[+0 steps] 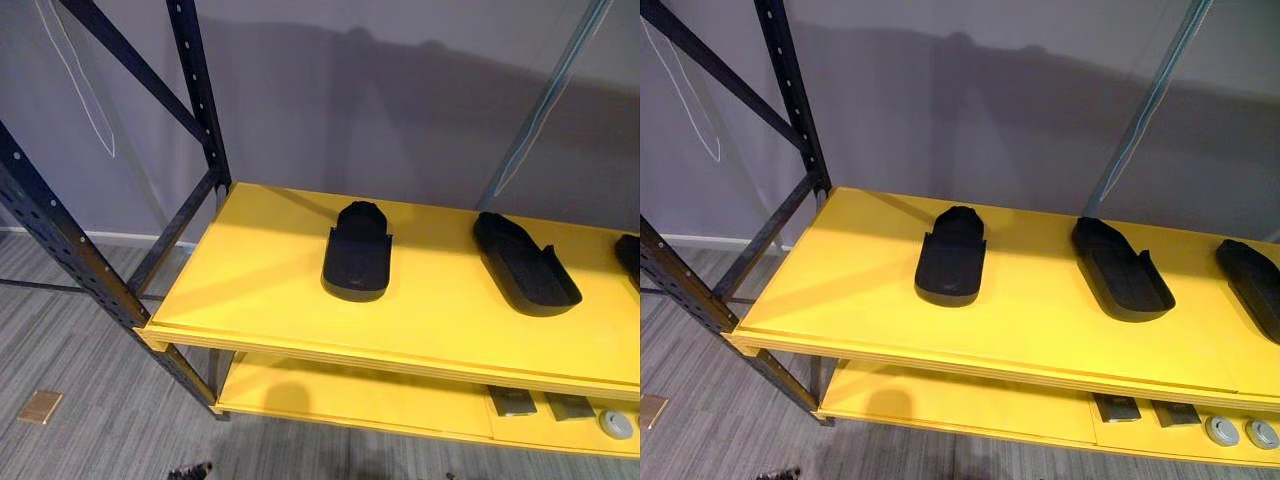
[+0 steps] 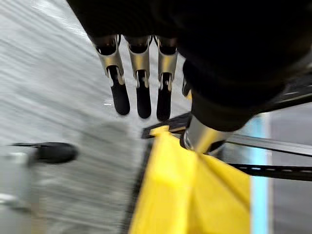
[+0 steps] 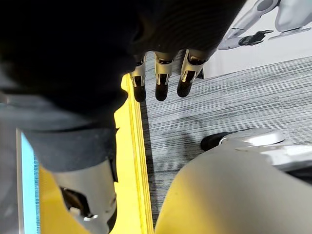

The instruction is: Walk over and take plastic housings, then place them on the shelf

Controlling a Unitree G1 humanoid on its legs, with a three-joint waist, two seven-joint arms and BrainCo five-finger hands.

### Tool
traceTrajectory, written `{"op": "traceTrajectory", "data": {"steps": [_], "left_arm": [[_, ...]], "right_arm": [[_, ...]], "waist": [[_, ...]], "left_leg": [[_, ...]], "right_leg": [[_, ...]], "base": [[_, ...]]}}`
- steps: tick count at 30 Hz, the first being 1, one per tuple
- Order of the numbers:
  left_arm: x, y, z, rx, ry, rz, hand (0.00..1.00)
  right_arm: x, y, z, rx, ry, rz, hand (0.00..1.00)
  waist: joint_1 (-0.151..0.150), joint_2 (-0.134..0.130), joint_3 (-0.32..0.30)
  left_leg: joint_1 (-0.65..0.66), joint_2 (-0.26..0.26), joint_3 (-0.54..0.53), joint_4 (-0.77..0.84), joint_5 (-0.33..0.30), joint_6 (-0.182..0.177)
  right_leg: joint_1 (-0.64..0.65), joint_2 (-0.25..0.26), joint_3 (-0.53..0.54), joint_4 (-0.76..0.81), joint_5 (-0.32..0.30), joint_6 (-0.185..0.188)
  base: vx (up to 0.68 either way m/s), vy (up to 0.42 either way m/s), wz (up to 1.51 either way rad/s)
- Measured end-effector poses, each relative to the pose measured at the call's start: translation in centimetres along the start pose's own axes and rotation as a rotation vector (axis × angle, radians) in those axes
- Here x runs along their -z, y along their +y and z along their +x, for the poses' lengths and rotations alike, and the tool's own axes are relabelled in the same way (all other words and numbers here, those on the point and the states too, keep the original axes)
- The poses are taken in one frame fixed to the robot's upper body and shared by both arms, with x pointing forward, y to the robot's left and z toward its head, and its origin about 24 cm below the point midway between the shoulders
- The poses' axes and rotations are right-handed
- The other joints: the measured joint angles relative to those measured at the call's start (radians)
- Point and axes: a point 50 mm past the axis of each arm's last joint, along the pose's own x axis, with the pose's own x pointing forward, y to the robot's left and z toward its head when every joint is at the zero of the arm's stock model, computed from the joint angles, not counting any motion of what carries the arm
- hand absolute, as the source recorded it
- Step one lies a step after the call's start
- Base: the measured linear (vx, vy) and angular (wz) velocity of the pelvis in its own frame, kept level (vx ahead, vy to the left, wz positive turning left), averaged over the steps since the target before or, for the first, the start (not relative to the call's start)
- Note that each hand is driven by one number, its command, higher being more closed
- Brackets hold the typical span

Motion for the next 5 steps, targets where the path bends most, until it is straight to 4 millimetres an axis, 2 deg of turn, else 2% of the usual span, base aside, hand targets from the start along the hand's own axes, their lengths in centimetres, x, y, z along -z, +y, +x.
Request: {"op": "traceTrajectory", "data": {"steps": [5], "left_arm": [[-0.04,-1.02,0.19,0.056,0.009,0.057,0.00]], "right_arm": [[-0.61,0.13,0.20,0.006,-0.013,0.007,0.00]], "waist": [[-0.006,0.005,0.000]], "left_leg": [[0.004,-0.001,0.020,0.000,-0.005,-0.003]], "right_leg": [[0.000,0.001,0.018,-0.001,0.002,0.001]], "base": [[0.05,0.014,-0.10]]}}
